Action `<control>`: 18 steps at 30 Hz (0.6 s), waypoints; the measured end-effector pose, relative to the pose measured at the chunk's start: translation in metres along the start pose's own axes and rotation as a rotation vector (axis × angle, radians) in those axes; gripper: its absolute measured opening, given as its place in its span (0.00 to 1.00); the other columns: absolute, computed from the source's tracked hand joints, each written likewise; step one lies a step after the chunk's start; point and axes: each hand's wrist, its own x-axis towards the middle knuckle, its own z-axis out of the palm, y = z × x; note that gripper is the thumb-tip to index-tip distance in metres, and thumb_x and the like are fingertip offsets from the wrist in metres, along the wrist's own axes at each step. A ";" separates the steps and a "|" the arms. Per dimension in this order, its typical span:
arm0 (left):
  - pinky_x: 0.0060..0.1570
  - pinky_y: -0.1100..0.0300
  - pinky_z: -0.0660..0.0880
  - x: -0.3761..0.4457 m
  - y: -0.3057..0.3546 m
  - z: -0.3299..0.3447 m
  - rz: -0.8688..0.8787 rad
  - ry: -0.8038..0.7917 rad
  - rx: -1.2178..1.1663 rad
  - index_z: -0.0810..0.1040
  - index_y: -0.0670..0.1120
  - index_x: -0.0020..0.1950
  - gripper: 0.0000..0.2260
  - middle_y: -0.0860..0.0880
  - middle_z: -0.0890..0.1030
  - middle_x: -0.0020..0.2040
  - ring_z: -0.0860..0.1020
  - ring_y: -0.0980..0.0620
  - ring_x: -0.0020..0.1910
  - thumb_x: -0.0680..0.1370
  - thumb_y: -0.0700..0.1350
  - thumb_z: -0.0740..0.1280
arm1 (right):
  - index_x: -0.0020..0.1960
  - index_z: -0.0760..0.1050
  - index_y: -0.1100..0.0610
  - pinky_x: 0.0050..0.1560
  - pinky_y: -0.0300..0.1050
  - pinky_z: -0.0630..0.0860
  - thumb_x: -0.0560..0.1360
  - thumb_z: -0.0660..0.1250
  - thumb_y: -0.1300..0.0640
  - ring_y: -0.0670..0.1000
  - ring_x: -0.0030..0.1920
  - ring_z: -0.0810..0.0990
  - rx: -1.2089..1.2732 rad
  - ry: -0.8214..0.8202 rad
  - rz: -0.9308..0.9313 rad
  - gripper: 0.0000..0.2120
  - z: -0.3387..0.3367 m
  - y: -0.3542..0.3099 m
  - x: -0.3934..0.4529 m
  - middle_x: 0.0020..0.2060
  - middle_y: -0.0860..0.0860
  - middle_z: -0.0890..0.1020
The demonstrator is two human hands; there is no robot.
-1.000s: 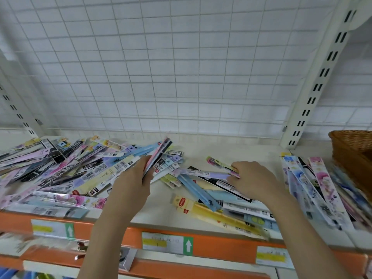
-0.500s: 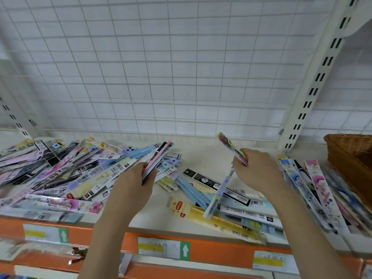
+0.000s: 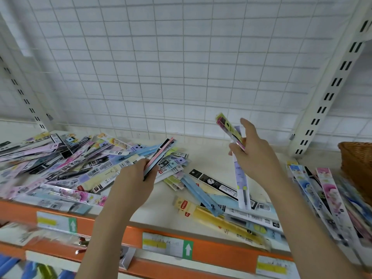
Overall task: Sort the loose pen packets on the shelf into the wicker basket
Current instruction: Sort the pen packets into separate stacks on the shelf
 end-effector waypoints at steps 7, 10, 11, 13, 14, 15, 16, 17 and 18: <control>0.26 0.64 0.58 0.002 0.018 0.009 0.043 -0.057 0.003 0.66 0.49 0.36 0.13 0.52 0.68 0.28 0.67 0.56 0.27 0.76 0.52 0.65 | 0.38 0.67 0.52 0.36 0.45 0.67 0.80 0.58 0.51 0.54 0.36 0.73 -0.072 -0.019 -0.006 0.12 -0.007 0.015 -0.005 0.27 0.43 0.71; 0.28 0.67 0.59 0.005 0.023 0.014 0.055 -0.058 0.010 0.69 0.47 0.43 0.09 0.53 0.69 0.32 0.67 0.55 0.31 0.76 0.50 0.66 | 0.39 0.66 0.50 0.34 0.44 0.72 0.80 0.57 0.51 0.47 0.35 0.79 0.070 0.024 -0.006 0.11 -0.009 0.021 -0.008 0.29 0.44 0.78; 0.28 0.67 0.59 0.006 0.024 0.015 0.058 -0.048 0.006 0.69 0.46 0.44 0.08 0.53 0.68 0.33 0.67 0.54 0.32 0.77 0.48 0.65 | 0.38 0.65 0.49 0.33 0.40 0.70 0.80 0.57 0.52 0.43 0.34 0.79 0.103 0.033 -0.005 0.11 -0.010 0.021 -0.009 0.30 0.45 0.79; 0.28 0.66 0.59 0.007 0.026 0.019 0.058 -0.027 -0.014 0.69 0.45 0.44 0.07 0.52 0.68 0.33 0.66 0.55 0.32 0.78 0.46 0.63 | 0.39 0.64 0.47 0.32 0.40 0.70 0.80 0.56 0.52 0.43 0.31 0.78 0.151 0.034 -0.005 0.11 -0.011 0.023 -0.010 0.29 0.46 0.79; 0.28 0.66 0.58 0.007 0.026 0.020 0.058 -0.023 -0.019 0.69 0.45 0.43 0.07 0.52 0.67 0.32 0.66 0.56 0.31 0.79 0.45 0.62 | 0.41 0.65 0.47 0.32 0.44 0.73 0.80 0.57 0.52 0.47 0.30 0.79 0.156 0.027 -0.016 0.09 -0.011 0.024 -0.010 0.29 0.47 0.78; 0.27 0.66 0.58 0.008 0.027 0.020 0.059 -0.024 -0.017 0.68 0.45 0.43 0.07 0.52 0.67 0.32 0.66 0.57 0.30 0.79 0.45 0.62 | 0.44 0.64 0.48 0.32 0.46 0.74 0.80 0.57 0.51 0.51 0.29 0.78 0.133 0.014 -0.032 0.06 -0.012 0.023 -0.010 0.29 0.48 0.76; 0.27 0.66 0.57 0.008 0.027 0.021 0.060 -0.029 -0.010 0.68 0.45 0.43 0.07 0.52 0.67 0.32 0.65 0.58 0.30 0.79 0.45 0.62 | 0.48 0.62 0.46 0.32 0.47 0.72 0.79 0.58 0.50 0.52 0.30 0.76 0.077 -0.011 -0.044 0.05 -0.012 0.023 -0.010 0.29 0.48 0.74; 0.27 0.66 0.57 0.008 0.027 0.021 0.062 -0.037 -0.002 0.68 0.45 0.43 0.07 0.52 0.67 0.31 0.65 0.58 0.30 0.79 0.45 0.62 | 0.50 0.61 0.45 0.32 0.46 0.70 0.78 0.60 0.49 0.52 0.31 0.74 0.014 -0.045 -0.044 0.07 -0.013 0.021 -0.010 0.30 0.47 0.72; 0.26 0.66 0.57 0.007 0.027 0.021 0.063 -0.046 0.004 0.68 0.45 0.42 0.07 0.53 0.67 0.31 0.65 0.58 0.30 0.79 0.45 0.62 | 0.52 0.60 0.46 0.33 0.45 0.67 0.77 0.63 0.48 0.52 0.33 0.73 -0.045 -0.093 -0.027 0.11 -0.013 0.020 -0.009 0.32 0.47 0.72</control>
